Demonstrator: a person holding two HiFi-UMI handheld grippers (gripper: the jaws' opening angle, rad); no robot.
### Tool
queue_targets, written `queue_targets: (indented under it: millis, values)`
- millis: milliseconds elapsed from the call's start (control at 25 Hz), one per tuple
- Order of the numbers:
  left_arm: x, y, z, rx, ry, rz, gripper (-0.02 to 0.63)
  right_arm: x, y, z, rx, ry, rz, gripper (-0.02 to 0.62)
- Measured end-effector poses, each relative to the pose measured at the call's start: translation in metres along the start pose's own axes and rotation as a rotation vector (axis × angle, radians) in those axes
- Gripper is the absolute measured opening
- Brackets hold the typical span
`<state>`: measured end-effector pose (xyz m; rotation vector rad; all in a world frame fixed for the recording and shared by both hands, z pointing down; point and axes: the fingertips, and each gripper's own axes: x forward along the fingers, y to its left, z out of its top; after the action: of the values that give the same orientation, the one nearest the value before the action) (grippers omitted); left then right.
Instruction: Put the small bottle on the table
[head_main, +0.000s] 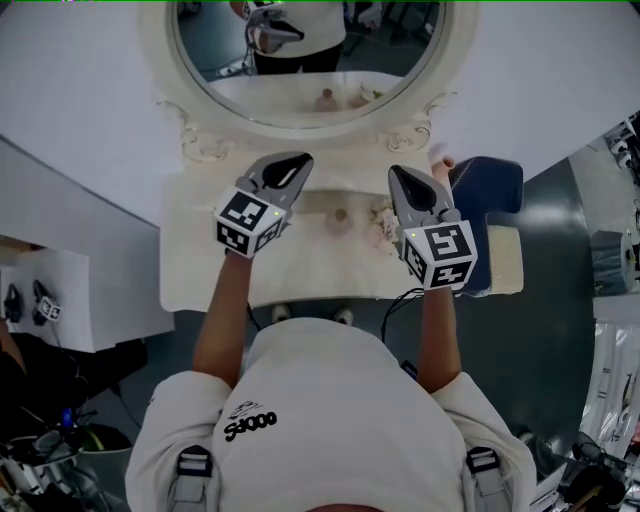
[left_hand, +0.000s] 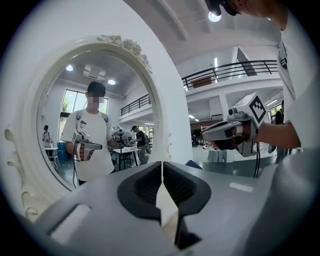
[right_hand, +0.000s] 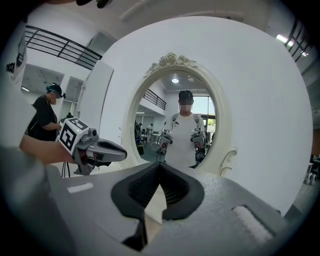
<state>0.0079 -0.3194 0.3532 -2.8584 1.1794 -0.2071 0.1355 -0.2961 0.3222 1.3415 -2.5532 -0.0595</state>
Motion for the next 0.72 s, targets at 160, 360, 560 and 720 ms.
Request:
queue_targets:
  millis: [160,360,560,720]
  values:
    - [-0.015,0.0,0.012,0.035,-0.006,0.015,0.018,-0.001,0.012,0.014,-0.028,-0.023,0.017,0.002]
    - [-0.027,-0.007,0.029,0.088,-0.017,-0.002,0.018,-0.004,0.024,0.029,-0.071,-0.036,0.029,0.002]
    - [-0.037,-0.015,0.047,0.105,-0.04,-0.014,0.018,-0.01,0.033,0.039,-0.117,-0.043,0.036,0.002]
    - [-0.044,-0.021,0.061,0.119,-0.057,-0.021,0.018,-0.016,0.037,0.047,-0.126,-0.055,0.03,0.002]
